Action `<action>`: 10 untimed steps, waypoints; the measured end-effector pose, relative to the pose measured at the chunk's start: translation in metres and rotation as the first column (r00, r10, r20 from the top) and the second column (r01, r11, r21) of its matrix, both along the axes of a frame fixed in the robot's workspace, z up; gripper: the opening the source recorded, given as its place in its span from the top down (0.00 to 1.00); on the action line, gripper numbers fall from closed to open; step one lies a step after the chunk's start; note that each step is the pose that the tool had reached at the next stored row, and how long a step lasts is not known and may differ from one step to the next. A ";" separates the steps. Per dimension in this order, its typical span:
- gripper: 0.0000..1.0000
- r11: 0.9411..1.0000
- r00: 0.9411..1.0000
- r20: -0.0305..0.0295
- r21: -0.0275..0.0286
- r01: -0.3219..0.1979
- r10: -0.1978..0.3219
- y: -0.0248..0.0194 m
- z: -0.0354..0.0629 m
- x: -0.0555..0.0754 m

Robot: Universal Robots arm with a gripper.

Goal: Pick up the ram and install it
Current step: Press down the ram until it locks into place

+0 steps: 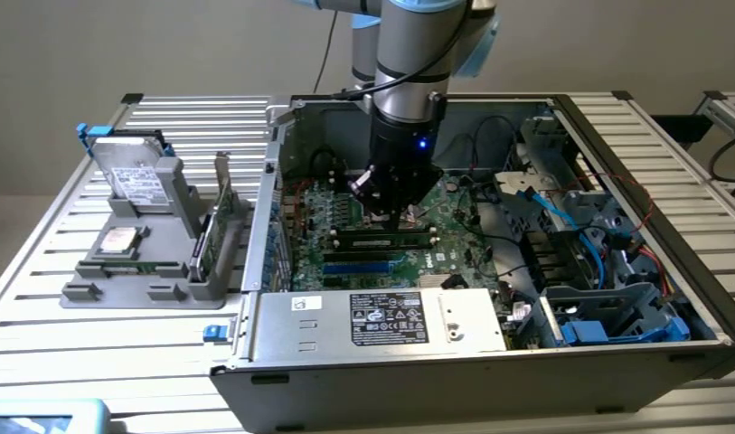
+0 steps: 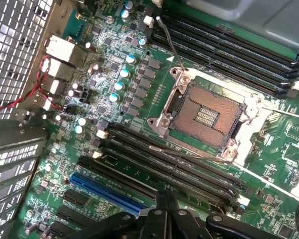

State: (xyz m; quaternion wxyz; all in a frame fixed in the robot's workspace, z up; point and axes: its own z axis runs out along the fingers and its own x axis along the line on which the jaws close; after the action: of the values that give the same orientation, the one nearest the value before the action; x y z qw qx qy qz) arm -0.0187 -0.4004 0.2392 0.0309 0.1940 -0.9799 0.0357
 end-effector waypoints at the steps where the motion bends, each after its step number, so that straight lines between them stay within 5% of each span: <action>1: 0.89 1.000 1.000 0.001 0.000 0.011 -0.011 0.0000 0.0000 0.000; 10: 0.89 0.994 0.994 0.008 0.000 0.111 -0.111 0.0000 0.0000 0.000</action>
State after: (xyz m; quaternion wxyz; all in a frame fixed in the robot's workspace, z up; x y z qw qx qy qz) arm -0.0187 -0.4004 0.2391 0.0291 0.1390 -0.9893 0.0346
